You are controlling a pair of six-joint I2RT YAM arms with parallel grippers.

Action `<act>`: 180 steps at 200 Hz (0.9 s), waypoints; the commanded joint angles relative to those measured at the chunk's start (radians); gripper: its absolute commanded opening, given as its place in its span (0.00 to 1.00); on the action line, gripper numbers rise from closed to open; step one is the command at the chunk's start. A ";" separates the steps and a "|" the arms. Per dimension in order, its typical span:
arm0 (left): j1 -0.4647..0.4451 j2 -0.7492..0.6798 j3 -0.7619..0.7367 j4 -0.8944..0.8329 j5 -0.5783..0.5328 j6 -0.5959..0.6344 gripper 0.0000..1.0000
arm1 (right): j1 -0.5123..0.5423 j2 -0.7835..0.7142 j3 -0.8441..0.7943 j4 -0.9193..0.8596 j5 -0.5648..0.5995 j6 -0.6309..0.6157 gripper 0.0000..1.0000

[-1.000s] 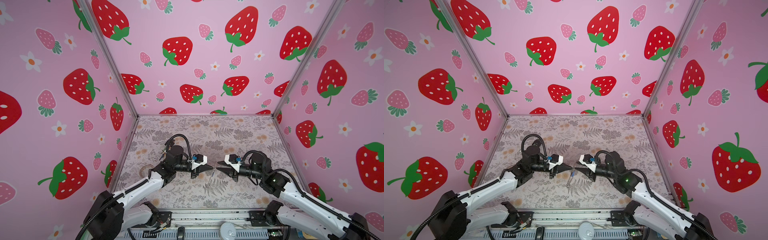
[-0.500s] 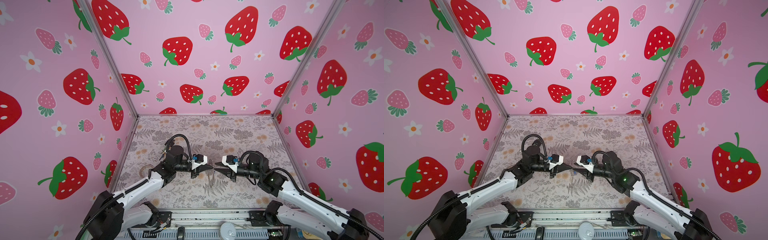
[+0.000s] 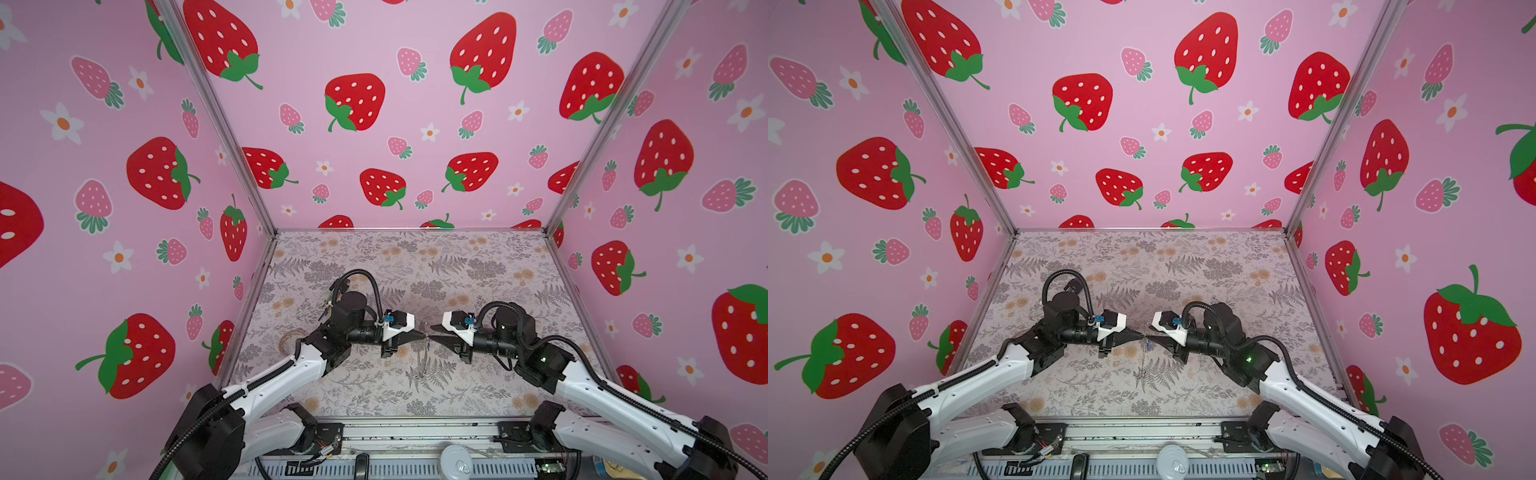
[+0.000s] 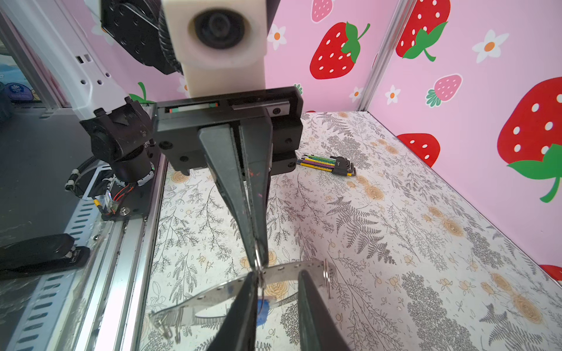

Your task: Put the keys on the keyring

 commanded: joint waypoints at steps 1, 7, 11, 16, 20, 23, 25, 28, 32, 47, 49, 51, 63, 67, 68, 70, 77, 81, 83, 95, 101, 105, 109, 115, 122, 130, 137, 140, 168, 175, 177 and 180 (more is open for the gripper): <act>-0.007 -0.024 0.042 0.005 0.020 0.034 0.00 | 0.006 0.002 0.030 -0.001 -0.013 -0.022 0.22; -0.008 -0.026 0.041 0.005 0.018 0.035 0.00 | 0.005 0.001 0.032 -0.001 -0.016 -0.020 0.21; -0.008 -0.026 0.041 0.005 0.017 0.035 0.00 | 0.006 0.031 0.032 -0.003 -0.020 -0.020 0.21; -0.008 -0.027 0.042 0.004 0.016 0.036 0.00 | 0.007 0.035 0.033 -0.003 -0.024 -0.020 0.21; -0.008 -0.027 0.042 0.004 0.015 0.039 0.00 | 0.008 0.037 0.035 -0.004 -0.023 -0.018 0.21; -0.008 -0.026 0.042 0.003 0.015 0.040 0.00 | 0.007 0.039 0.035 -0.003 -0.022 -0.019 0.20; -0.008 -0.027 0.042 0.002 0.015 0.041 0.00 | 0.009 0.039 0.034 -0.004 -0.022 -0.019 0.20; -0.008 -0.028 0.041 0.002 0.014 0.041 0.00 | 0.009 0.040 0.036 -0.003 -0.024 -0.019 0.19; -0.009 -0.030 0.041 0.002 0.014 0.041 0.00 | 0.009 0.041 0.035 -0.003 -0.024 -0.019 0.18; -0.010 -0.032 0.040 0.002 0.012 0.046 0.00 | 0.010 0.045 0.038 -0.001 -0.026 -0.020 0.15; -0.010 -0.032 0.040 0.002 0.013 0.046 0.00 | 0.011 0.045 0.038 -0.002 -0.026 -0.020 0.14; -0.010 -0.032 0.040 0.002 0.012 0.045 0.00 | 0.012 0.044 0.039 -0.003 -0.026 -0.020 0.14; -0.010 -0.034 0.042 -0.002 0.012 0.049 0.00 | 0.013 0.047 0.039 -0.006 -0.026 -0.021 0.11; -0.011 -0.035 0.041 -0.004 0.012 0.051 0.00 | 0.012 0.046 0.041 -0.008 -0.026 -0.021 0.10; -0.011 -0.034 0.042 -0.004 0.012 0.051 0.00 | 0.012 0.046 0.041 -0.007 -0.025 -0.021 0.10; -0.012 -0.034 0.042 -0.005 0.012 0.053 0.00 | 0.012 0.046 0.041 -0.008 -0.024 -0.022 0.09; -0.012 -0.035 0.041 -0.011 0.012 0.057 0.00 | 0.012 0.044 0.043 -0.007 -0.021 -0.021 0.08; -0.012 -0.036 0.043 -0.013 0.011 0.058 0.00 | 0.012 0.042 0.042 -0.006 -0.020 -0.021 0.08; -0.011 -0.036 0.043 -0.014 0.011 0.059 0.00 | 0.013 0.041 0.042 -0.006 -0.020 -0.022 0.07; -0.012 -0.035 0.043 -0.018 0.009 0.062 0.00 | 0.013 0.036 0.041 -0.002 -0.018 -0.022 0.05; -0.011 -0.036 0.044 -0.020 0.009 0.065 0.00 | 0.013 0.034 0.042 0.000 -0.018 -0.020 0.04; -0.012 -0.036 0.045 -0.024 0.009 0.066 0.00 | 0.013 0.032 0.041 0.002 -0.018 -0.020 0.03; -0.012 -0.035 0.046 -0.025 0.008 0.068 0.00 | 0.013 0.032 0.041 0.001 -0.018 -0.020 0.03; -0.012 -0.035 0.048 -0.031 0.008 0.072 0.00 | 0.013 0.031 0.043 -0.001 -0.018 -0.020 0.02; -0.012 -0.035 0.049 -0.037 0.005 0.079 0.00 | 0.013 0.031 0.043 -0.002 -0.018 -0.019 0.00; -0.013 -0.036 0.051 -0.047 -0.007 0.084 0.00 | 0.014 0.033 0.046 -0.007 -0.017 -0.018 0.00; -0.013 -0.037 0.053 -0.058 -0.018 0.092 0.00 | 0.013 0.033 0.049 -0.017 -0.016 -0.019 0.00; -0.013 -0.038 0.056 -0.064 -0.021 0.095 0.00 | 0.013 0.035 0.050 -0.022 -0.016 -0.018 0.00; -0.018 -0.054 0.080 -0.159 -0.095 0.163 0.14 | 0.013 0.039 0.070 -0.074 0.000 -0.016 0.00; -0.018 -0.060 0.085 -0.183 -0.115 0.182 0.18 | 0.013 0.039 0.074 -0.087 0.003 -0.016 0.00; -0.019 -0.062 0.087 -0.189 -0.122 0.186 0.19 | 0.013 0.038 0.076 -0.089 0.004 -0.017 0.00; -0.019 -0.065 0.088 -0.198 -0.133 0.194 0.19 | 0.013 0.039 0.078 -0.094 0.006 -0.017 0.00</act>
